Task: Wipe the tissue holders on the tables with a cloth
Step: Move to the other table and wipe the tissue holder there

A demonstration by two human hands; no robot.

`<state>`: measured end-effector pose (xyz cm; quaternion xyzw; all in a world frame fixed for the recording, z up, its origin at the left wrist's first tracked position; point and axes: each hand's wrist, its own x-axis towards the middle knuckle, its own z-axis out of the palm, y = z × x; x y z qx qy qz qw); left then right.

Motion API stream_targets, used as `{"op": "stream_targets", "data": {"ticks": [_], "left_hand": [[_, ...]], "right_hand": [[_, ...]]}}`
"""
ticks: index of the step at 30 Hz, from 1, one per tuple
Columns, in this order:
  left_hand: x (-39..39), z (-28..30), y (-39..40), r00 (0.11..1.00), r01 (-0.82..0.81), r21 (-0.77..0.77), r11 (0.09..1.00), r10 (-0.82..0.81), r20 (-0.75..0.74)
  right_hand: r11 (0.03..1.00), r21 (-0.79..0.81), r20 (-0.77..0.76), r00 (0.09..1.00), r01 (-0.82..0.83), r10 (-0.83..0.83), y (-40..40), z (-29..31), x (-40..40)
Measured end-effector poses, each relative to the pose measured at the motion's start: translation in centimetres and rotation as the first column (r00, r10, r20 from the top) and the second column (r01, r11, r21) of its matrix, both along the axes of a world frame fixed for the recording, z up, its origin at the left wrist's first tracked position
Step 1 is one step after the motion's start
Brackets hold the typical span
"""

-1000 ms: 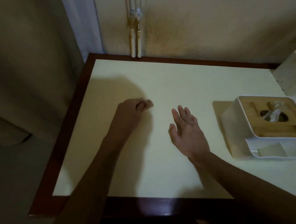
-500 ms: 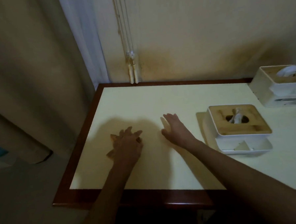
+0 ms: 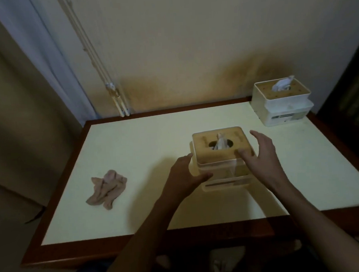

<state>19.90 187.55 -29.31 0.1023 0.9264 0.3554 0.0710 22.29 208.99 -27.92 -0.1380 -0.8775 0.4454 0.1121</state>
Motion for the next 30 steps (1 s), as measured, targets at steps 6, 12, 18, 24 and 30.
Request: {"op": "stream_targets", "data": {"ticks": [6, 12, 18, 24, 30], "left_hand": [[0.4, -1.2, 2.4, 0.991, -0.104, 0.142, 0.984, 0.115, -0.073], [0.2, -0.7, 2.6, 0.975, -0.185, 0.283, 0.941, 0.213, -0.07], [-2.4, 3.0, -1.3, 0.958, -0.174, 0.326, 0.929, 0.236, -0.163], [-8.0, 6.7, -9.4, 0.948, -0.2, 0.372, 0.907, 0.275, -0.161], [-13.4, 5.9, -19.9, 0.932, -0.295, 0.347, 0.89, 0.348, -0.101]], "right_hand": [[0.951, -0.244, 0.175, 0.956, -0.19, 0.236, 2.8, -2.5, 1.0], [0.959, -0.147, 0.089, 0.962, -0.243, 0.257, 2.9, -2.7, 0.6], [0.945, -0.164, -0.015, 0.958, -0.283, 0.285, -0.3, 0.6, -2.7], [0.946, -0.079, -0.086, 0.948, -0.314, 0.307, -8.1, 3.6, -10.8], [0.883, -0.131, -0.009, 0.891, -0.452, 0.454, -18.9, 2.1, -17.4]]}}
